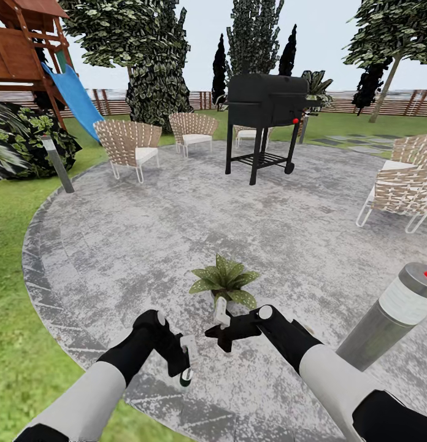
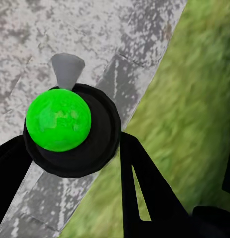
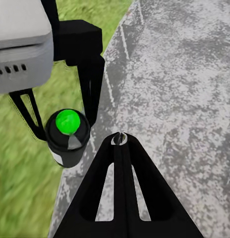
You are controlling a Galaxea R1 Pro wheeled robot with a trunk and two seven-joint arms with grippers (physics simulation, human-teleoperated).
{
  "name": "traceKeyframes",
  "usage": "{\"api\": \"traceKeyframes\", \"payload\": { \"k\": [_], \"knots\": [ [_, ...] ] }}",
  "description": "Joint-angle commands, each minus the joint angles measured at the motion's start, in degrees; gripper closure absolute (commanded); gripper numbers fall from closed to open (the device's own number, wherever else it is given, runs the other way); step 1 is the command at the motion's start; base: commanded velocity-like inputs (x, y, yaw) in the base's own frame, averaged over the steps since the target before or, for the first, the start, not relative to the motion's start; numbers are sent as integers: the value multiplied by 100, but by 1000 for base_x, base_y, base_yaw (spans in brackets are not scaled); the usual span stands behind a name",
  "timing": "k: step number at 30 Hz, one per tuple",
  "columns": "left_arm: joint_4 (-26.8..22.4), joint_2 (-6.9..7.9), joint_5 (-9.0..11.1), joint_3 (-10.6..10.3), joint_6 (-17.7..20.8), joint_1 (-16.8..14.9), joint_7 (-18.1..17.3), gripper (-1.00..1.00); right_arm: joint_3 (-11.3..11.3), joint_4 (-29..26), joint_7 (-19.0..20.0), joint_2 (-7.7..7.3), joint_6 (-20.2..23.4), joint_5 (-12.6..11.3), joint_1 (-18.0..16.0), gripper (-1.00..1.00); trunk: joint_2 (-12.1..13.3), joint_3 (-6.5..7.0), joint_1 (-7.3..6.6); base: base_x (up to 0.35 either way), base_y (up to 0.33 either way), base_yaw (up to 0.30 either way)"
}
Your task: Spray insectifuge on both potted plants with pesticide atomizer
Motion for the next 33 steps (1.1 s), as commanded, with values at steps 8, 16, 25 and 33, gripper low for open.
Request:
{"api": "traceKeyframes", "payload": {
  "k": [8, 16, 25, 33],
  "knots": [
    [-7, 8, 19, 5, 61, -90, -40, 100, -4, 5, 6, 0, -41, 67, -3, 100, -2, -5, -1, 0, 0, 0],
    [-12, -50, 24, 17, 103, -90, 30, 100, -4, 5, 6, 1, -41, 68, -3, 100, -2, -5, -1, 0, 0, 0],
    [-12, -202, 24, 383, 113, -162, 73, 100, -4, 8, 6, 1, -41, 67, -3, 100, -2, -5, -1, 0, 0, 0],
    [-12, -203, 234, 446, 114, -169, 73, 100, -4, 12, 6, 1, -41, 87, -3, 100, -2, -5, -1, 0, 0, 0]
  ]
}}
